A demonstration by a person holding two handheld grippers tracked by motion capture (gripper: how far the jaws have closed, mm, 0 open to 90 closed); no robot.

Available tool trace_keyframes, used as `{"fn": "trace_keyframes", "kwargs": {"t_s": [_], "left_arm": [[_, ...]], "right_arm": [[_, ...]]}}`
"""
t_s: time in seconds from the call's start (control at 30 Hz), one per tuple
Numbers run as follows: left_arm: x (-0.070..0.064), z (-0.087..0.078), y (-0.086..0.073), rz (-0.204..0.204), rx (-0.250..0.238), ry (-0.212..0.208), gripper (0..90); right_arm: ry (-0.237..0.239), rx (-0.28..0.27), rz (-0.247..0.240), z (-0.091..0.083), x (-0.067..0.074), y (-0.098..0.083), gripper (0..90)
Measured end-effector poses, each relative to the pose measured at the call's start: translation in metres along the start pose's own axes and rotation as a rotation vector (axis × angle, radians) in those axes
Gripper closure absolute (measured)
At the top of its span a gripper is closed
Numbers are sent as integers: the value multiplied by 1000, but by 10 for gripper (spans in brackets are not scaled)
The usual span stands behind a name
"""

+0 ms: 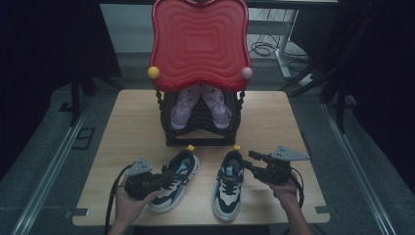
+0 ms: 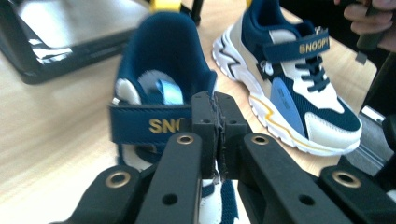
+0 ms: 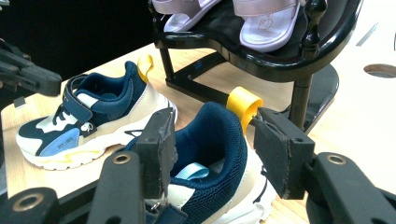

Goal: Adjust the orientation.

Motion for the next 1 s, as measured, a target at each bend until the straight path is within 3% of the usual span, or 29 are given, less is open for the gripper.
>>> {"fn": "trace_keyframes", "kwargs": {"t_s": [0.23,0.5,0.6,0.67,1.0], "left_arm": [[-6,9,-2,1,40,-1,900],[-16,21,-5,21,91,-33,900],[-11,27,-7,15,113,-29,900],[-8,27,-9,-1,117,-63,900],[-3,27,-12,3,138,-84,900]], "right_arm": [[0,6,2,2,0,-1,479],[-4,15,1,3,-1,-3,479],[-3,17,1,4,-1,-3,478],[-5,18,1,3,-1,-3,478],[-9,18,4,3,-2,-4,477]]}}
Point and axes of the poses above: each handheld gripper's, and its own axes: z roughly forward along the jaws, y roughly out of its top, x roughly to its left, the point moved 4 cm from there along z, roughly forward along the jaws, and after that the axes turned 12 degrees about x, right-handed, at the moved point
